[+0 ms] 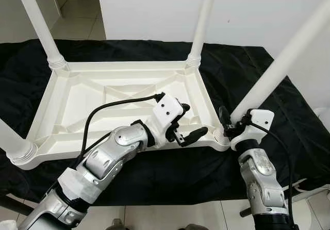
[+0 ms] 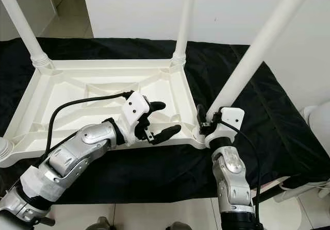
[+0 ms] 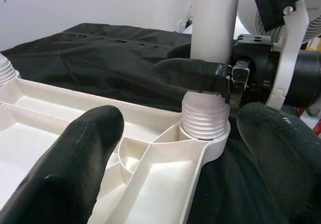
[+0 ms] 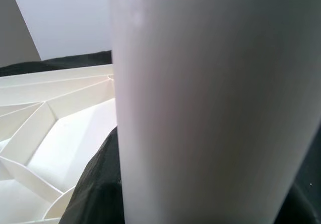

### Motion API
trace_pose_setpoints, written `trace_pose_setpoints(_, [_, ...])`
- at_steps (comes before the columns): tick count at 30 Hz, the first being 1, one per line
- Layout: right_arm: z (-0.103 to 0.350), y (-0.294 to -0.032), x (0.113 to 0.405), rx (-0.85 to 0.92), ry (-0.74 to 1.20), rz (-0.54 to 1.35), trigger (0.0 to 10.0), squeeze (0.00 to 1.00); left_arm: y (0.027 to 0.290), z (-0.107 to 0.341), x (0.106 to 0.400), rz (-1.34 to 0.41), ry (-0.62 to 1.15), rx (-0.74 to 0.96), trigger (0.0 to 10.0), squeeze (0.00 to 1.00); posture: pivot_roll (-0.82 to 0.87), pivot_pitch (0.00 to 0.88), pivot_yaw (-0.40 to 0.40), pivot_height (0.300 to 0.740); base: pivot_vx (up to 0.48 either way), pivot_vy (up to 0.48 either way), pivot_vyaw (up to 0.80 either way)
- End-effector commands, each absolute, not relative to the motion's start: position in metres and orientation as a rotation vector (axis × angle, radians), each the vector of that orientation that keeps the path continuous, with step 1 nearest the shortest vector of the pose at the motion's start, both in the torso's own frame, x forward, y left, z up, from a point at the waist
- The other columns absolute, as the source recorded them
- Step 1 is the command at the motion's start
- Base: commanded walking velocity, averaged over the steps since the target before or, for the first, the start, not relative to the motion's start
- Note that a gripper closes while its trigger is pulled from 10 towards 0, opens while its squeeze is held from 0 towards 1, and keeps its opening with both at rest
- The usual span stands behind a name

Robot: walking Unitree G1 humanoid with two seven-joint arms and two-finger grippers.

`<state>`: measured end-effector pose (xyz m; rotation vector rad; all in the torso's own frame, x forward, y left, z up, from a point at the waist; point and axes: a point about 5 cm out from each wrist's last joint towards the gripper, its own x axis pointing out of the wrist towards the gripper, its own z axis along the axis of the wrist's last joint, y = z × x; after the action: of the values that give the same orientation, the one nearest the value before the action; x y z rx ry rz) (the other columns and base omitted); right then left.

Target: Building children table

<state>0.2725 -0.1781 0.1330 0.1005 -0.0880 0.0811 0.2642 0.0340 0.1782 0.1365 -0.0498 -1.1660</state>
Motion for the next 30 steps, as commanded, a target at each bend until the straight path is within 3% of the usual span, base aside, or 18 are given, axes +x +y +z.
trace_pose_setpoints(1, [0.111, -0.179, 0.270, 0.123, 0.035, 0.075, 10.0, 0.00, 0.029, 0.183, 0.254, -1.364, -0.059, 0.164, 10.0, 0.00, 0.02, 0.025, -0.015, 0.740, 0.000, 0.000, 0.00])
trace_pose_setpoints(6, [0.112, -0.180, 0.275, 0.090, 0.086, 0.099, 10.0, 0.00, 0.029, 0.184, 0.254, -1.361, -0.059, 0.162, 10.0, 0.00, 0.02, 0.034, -0.014, 0.740, 0.000, 0.000, 0.00])
trace_pose_setpoints(11, [0.111, -0.180, 0.276, -0.127, 0.068, 0.171, 10.0, 0.00, 0.028, 0.185, 0.254, -1.359, -0.062, 0.160, 10.0, 0.00, 0.01, 0.038, -0.018, 0.740, 0.000, 0.000, 0.00])
trace_pose_setpoints(15, [0.105, -0.177, 0.270, -0.178, 0.055, 0.205, 10.0, 0.00, 0.028, 0.185, 0.254, -1.356, -0.063, 0.159, 10.0, 0.00, 0.01, 0.041, -0.019, 0.740, 0.000, 0.000, 0.00])
trace_pose_setpoints(30, [0.090, -0.170, 0.243, -0.083, -0.057, 0.188, 10.0, 0.00, 0.028, 0.185, 0.255, -1.347, -0.066, 0.153, 10.0, 0.00, 0.01, 0.042, -0.015, 0.740, 0.000, 0.000, 0.00])
